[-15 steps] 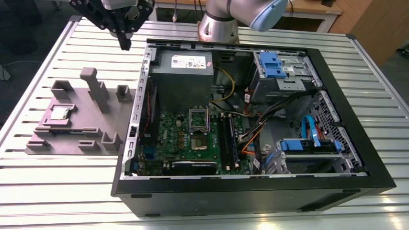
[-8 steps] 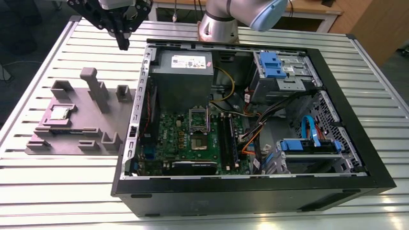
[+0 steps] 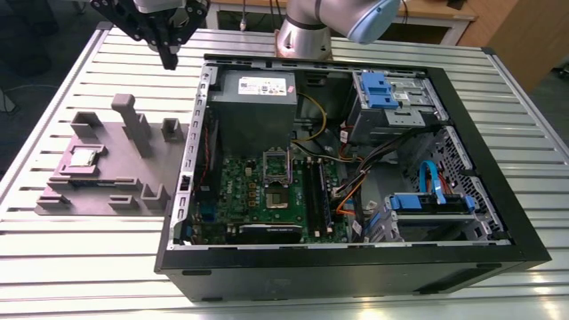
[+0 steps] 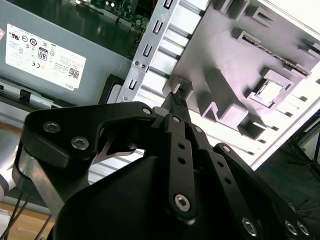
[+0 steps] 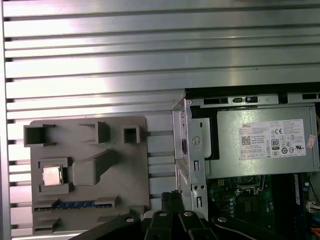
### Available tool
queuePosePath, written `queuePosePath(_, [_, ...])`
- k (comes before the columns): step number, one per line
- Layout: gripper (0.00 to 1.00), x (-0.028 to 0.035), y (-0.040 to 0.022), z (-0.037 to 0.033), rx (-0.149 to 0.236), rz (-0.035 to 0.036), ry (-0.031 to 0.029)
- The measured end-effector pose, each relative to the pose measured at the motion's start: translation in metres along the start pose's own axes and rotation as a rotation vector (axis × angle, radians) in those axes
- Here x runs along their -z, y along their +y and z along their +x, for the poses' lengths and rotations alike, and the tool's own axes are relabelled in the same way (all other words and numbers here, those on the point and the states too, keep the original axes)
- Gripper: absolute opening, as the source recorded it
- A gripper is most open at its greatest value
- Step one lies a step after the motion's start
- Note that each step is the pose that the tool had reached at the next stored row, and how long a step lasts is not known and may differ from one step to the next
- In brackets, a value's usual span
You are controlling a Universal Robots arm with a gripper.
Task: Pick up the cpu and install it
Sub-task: 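Reach for the cpu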
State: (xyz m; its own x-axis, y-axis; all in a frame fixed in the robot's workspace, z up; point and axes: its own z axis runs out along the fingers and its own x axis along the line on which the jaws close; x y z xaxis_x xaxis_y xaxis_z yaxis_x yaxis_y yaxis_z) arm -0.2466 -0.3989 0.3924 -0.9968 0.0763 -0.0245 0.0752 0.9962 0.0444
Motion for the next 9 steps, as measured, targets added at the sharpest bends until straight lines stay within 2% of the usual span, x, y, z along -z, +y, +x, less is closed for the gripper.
queuePosePath(9, [0.11, 0.0001, -0.0002, 0.0029, 0.000, 0.0000, 0.0000])
